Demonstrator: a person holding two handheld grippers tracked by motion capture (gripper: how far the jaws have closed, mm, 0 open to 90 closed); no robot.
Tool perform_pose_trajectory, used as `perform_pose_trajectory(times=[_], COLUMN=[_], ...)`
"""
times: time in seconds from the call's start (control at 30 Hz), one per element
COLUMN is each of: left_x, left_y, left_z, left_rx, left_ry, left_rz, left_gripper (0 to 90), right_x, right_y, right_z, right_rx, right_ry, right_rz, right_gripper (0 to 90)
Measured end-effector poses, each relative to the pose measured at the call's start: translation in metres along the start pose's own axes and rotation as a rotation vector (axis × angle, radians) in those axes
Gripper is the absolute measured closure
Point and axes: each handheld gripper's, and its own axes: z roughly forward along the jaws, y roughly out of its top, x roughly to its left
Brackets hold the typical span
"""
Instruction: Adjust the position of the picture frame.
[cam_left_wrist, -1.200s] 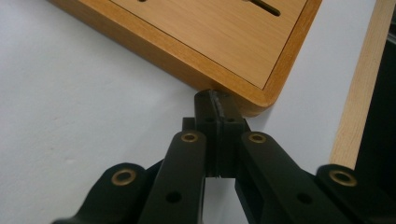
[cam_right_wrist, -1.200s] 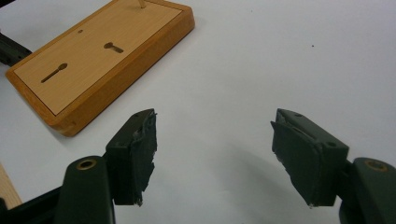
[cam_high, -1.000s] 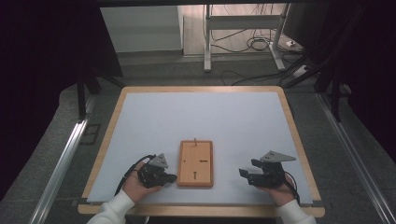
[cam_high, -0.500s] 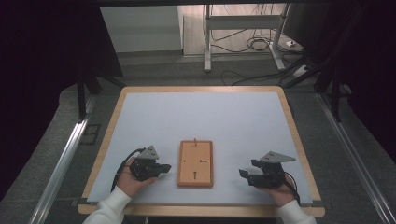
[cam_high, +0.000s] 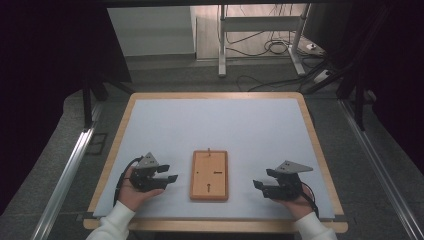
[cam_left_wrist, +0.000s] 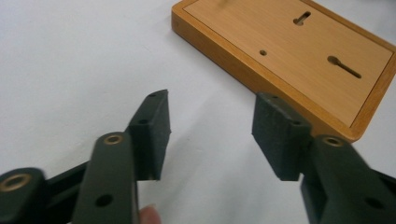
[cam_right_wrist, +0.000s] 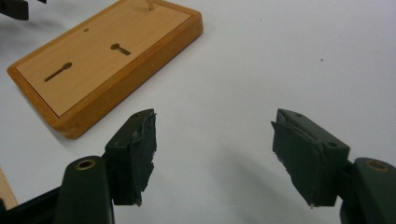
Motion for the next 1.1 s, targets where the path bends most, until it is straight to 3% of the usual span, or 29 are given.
perform_pose_trajectory(times=[0.33,0.6,0.77,0.87,1.1], left_x=[0.007,0.009,0.012,0.015,0.014], left_y=[0.007,0.025,0.029,0.031,0.042], left_z=[0.008,0.019,0.020,0.021,0.023], left_rx=[0.001,-0.017,-0.026,-0.026,-0.031], left_ry=[-0.009,-0.034,-0.036,-0.048,-0.041], left_rz=[-0.015,-0.015,-0.015,-0.035,-0.012], left_gripper=[34.3,31.8,31.1,31.1,30.3], right_x=[-0.005,-0.005,-0.007,-0.006,-0.008], right_y=[-0.006,-0.011,-0.011,-0.013,-0.011], right_z=[-0.004,-0.016,-0.015,-0.018,-0.021], right_rx=[0.004,-0.013,-0.007,-0.008,-0.025], right_ry=[-0.017,-0.046,-0.051,-0.054,-0.063], right_rz=[0.010,0.020,0.022,0.017,0.022], right_gripper=[30.5,30.5,30.5,30.5,30.5])
